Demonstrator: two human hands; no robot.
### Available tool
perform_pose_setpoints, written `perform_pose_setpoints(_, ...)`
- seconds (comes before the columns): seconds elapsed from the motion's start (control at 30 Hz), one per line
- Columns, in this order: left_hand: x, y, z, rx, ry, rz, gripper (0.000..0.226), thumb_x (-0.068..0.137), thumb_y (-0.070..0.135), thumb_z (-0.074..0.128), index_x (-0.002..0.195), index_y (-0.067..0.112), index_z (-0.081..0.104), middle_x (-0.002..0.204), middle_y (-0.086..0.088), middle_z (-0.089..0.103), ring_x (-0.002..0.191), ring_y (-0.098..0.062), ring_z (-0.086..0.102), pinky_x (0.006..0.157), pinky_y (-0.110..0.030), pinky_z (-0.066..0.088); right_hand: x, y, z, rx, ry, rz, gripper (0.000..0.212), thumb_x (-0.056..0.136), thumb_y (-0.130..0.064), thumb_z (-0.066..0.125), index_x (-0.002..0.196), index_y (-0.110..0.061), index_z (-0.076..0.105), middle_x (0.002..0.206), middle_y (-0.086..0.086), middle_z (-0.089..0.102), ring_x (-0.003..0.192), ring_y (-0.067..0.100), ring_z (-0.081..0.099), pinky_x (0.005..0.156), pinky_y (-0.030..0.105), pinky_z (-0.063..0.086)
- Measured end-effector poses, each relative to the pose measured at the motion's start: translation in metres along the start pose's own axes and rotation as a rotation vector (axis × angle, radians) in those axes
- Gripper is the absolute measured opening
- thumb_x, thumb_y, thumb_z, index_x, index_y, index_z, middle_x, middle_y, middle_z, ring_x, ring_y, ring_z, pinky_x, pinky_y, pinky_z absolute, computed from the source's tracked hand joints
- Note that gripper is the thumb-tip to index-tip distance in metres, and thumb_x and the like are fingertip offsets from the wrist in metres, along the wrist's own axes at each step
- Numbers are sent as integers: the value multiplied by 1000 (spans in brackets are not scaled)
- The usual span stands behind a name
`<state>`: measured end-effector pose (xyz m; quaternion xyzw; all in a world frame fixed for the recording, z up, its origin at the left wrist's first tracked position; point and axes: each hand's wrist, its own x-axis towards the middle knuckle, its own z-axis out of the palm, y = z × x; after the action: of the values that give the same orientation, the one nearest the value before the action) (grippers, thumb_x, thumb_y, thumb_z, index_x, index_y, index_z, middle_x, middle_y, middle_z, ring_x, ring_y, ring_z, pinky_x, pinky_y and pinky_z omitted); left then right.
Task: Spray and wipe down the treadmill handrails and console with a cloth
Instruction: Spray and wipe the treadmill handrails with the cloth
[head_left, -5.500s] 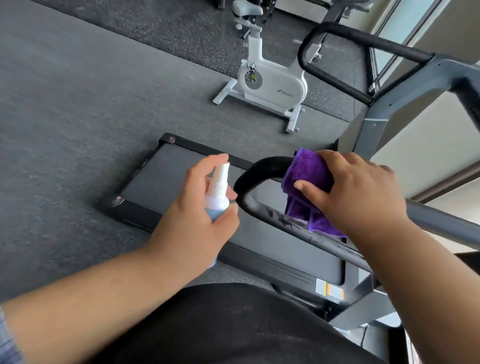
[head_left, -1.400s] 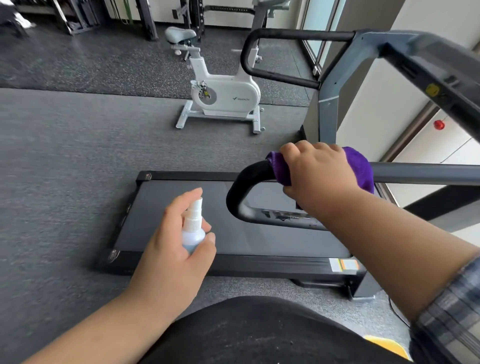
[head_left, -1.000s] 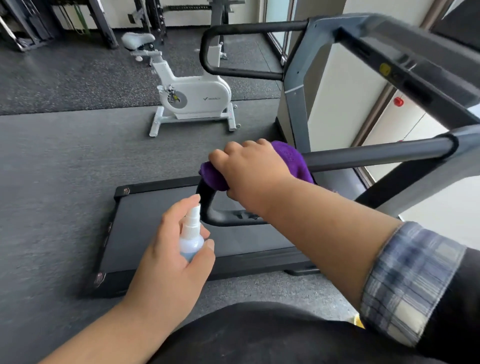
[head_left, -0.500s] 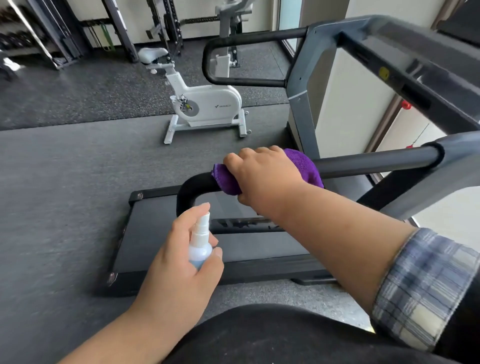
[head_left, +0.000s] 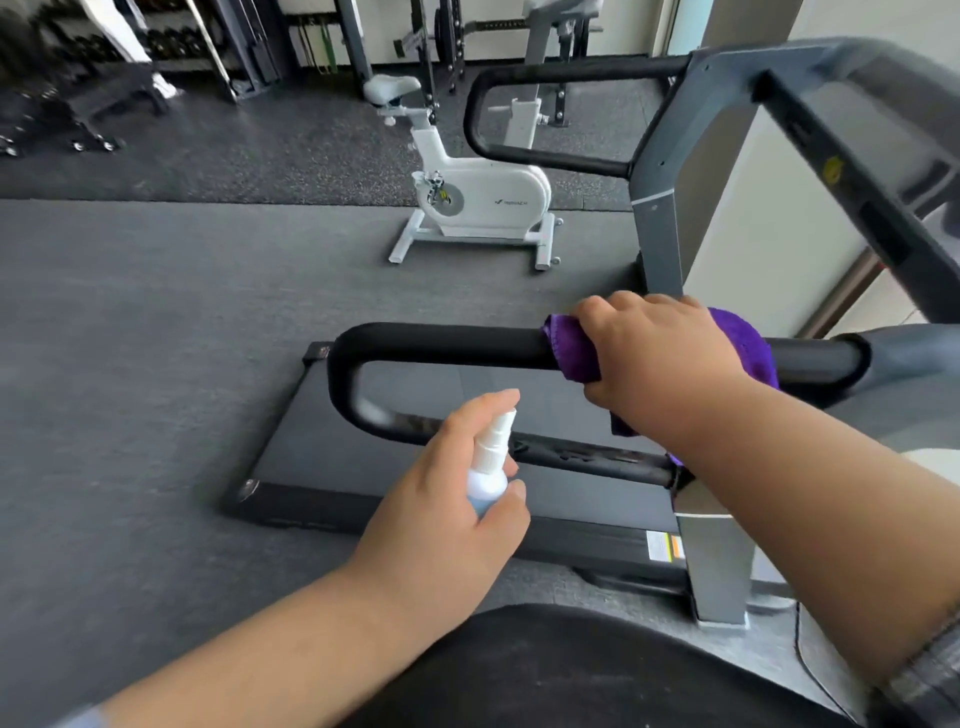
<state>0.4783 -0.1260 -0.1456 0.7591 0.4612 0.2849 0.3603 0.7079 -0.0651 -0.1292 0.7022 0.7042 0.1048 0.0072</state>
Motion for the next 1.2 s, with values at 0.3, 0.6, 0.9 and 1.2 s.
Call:
perform_pose_setpoints(0.3, -11, 16, 33, 35, 27, 3, 73, 89, 21, 64, 119, 76, 27, 105, 25, 57, 90, -7, 59, 74, -18, 46, -24, 48, 9, -71, 38, 19, 48, 73, -44, 70, 112, -24, 53, 95, 0, 58, 85, 29, 60, 75, 37, 40)
perform_pose_setpoints(0.6, -23, 10, 33, 59, 111, -64, 71, 87, 17, 65, 120, 71, 32, 101, 18, 60, 92, -11, 60, 79, -31, 50, -1, -8, 6, -105, 83, -45, 46, 77, -30, 73, 113, -22, 46, 108, 4, 59, 99, 31, 61, 73, 40, 28)
perform_pose_setpoints(0.9, -12, 37, 60, 46, 11, -14, 70, 85, 25, 61, 113, 79, 27, 105, 28, 56, 95, -4, 57, 77, -22, 45, -4, 23, 5, 10, 31, -100, 41, 82, -29, 66, 116, -22, 44, 101, 4, 57, 88, 31, 58, 71, 37, 30)
perform_pose_setpoints(1.2, -18, 53, 80, 34, -13, -12, 67, 85, 28, 62, 116, 77, 28, 105, 29, 57, 95, -3, 58, 77, -22, 45, -39, 115, -5, 9, -136, -43, 40, 73, -37, 67, 106, -25, 47, 77, -3, 54, 66, 25, 54, 65, 35, 42)
